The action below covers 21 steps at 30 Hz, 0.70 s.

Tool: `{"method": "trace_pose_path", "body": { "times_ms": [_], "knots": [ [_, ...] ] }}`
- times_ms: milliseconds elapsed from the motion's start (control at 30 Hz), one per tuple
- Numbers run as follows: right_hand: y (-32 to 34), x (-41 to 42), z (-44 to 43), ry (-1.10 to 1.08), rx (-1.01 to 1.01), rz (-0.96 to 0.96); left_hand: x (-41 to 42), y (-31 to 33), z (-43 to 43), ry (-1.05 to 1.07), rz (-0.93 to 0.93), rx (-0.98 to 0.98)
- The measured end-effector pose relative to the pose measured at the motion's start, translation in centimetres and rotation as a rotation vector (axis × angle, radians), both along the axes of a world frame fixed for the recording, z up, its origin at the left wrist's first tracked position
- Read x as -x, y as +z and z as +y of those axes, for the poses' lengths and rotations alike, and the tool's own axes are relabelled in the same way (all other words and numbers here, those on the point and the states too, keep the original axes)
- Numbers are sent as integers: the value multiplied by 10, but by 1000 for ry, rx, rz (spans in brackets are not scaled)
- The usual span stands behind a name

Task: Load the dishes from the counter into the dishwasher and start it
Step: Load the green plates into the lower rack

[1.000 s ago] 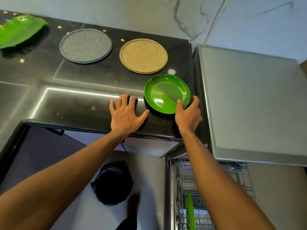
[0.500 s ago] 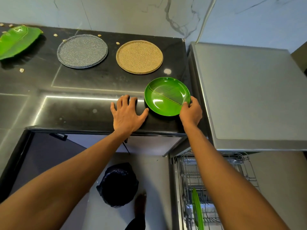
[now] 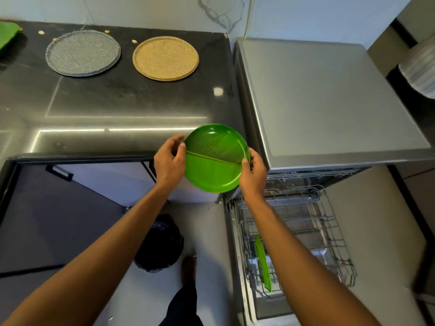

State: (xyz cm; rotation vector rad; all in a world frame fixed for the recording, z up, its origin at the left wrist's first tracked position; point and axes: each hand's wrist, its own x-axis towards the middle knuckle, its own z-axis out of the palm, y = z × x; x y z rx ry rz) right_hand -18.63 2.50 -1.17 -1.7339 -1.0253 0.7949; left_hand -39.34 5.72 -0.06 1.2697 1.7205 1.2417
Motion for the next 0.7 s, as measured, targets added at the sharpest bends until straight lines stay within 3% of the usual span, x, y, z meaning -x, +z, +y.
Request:
{"method": "trace_pose_path", "body": {
  "times_ms": [133, 367, 500, 633, 700],
  "knots": [
    [-26, -44, -67, -5, 39, 28, -50, -29, -64, -39, -143, 96],
    [-78, -153, -190, 25, 226, 94, -143, -99, -198, -112, -115, 404],
    [-128, -218, -262, 63, 395, 143, -205, -111, -268, -87, -144, 544],
    [-220, -281, -335, 135, 631, 161, -259, -123, -316, -82, -162, 699],
    [-224, -297, -358, 170, 715, 129, -277, -131, -329, -114, -112, 743]
  ]
}}
